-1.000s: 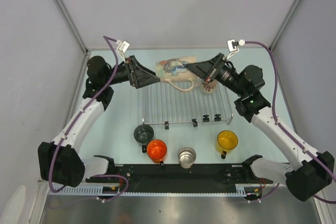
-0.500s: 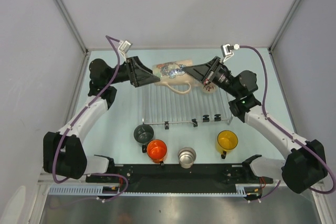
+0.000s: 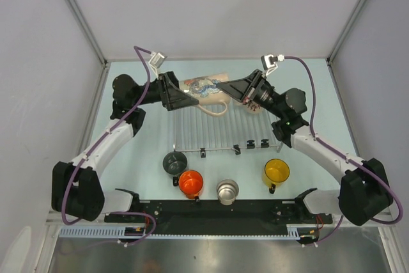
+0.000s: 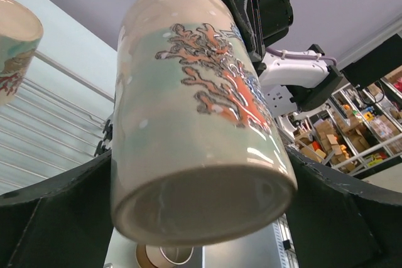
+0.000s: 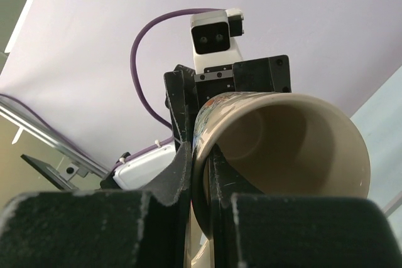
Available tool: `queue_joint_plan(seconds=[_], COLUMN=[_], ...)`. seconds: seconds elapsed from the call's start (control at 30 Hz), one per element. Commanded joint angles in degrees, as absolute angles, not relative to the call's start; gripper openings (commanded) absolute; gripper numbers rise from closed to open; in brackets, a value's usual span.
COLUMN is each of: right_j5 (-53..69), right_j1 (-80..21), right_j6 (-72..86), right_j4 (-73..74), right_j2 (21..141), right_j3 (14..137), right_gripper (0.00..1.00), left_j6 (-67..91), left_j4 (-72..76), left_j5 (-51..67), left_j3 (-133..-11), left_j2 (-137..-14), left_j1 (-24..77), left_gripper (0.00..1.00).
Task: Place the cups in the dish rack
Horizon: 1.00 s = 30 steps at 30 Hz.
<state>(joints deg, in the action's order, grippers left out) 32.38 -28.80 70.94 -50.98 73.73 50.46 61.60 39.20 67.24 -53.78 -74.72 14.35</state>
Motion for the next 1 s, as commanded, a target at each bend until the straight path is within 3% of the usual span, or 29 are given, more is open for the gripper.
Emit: queue_joint_plan(seconds=[0.0, 0.53, 0.63, 0.67, 0.7, 0.83, 0.9, 0.93, 0.97], right_j5=[30.6, 28.7, 28.5, 28.5, 28.6, 28.8, 28.9, 29.0, 29.1], right_j1=[-30.1, -33.7, -33.7, -33.6, -33.7, -33.0, -32.2, -31.9, -31.2], right_j6=[72.3, 72.6, 72.8, 72.8, 72.8, 72.4, 71.9, 71.5, 71.0], right_j4=[-60.6, -61.5, -62.0, -62.1, -62.1, -61.2, -59.3, -58.8, -57.1], right_j2=[73.6, 77.6, 78.2, 78.2, 78.2, 77.0, 75.9, 75.3, 74.9], right_j3=[51.9, 48.3, 47.9, 47.8, 47.5, 46.6, 46.3, 46.1, 45.9], right_gripper=[0.00, 0.00, 0.00, 0.00, 0.00, 0.00, 0.10, 0.24, 0.32], left_j6=[56.8, 51.7, 50.8, 50.4, 48.2, 42.2, 40.1, 39.8, 39.1], left_j4=[35.5, 31.7, 31.7, 30.2, 28.3, 22.6, 20.1, 19.7, 19.3], left_j5=[67.7, 66.4, 66.4, 66.4, 66.2, 65.2, 65.0, 65.0, 65.0], left_j3=[-56.5, -58.3, -58.6, -59.0, -59.6, -60.9, -61.6, -61.8, -62.0], left_j2=[-72.5, -70.4, -70.4, -70.5, -70.8, -70.5, -70.3, -70.1, -70.0], left_j1=[15.3, 15.4, 15.4, 15.4, 15.4, 15.3, 15.2, 15.1, 15.1], left_gripper=[1.00, 0.99, 0.50, 0.12, 0.01, 0.01, 0.01, 0.01, 0.01])
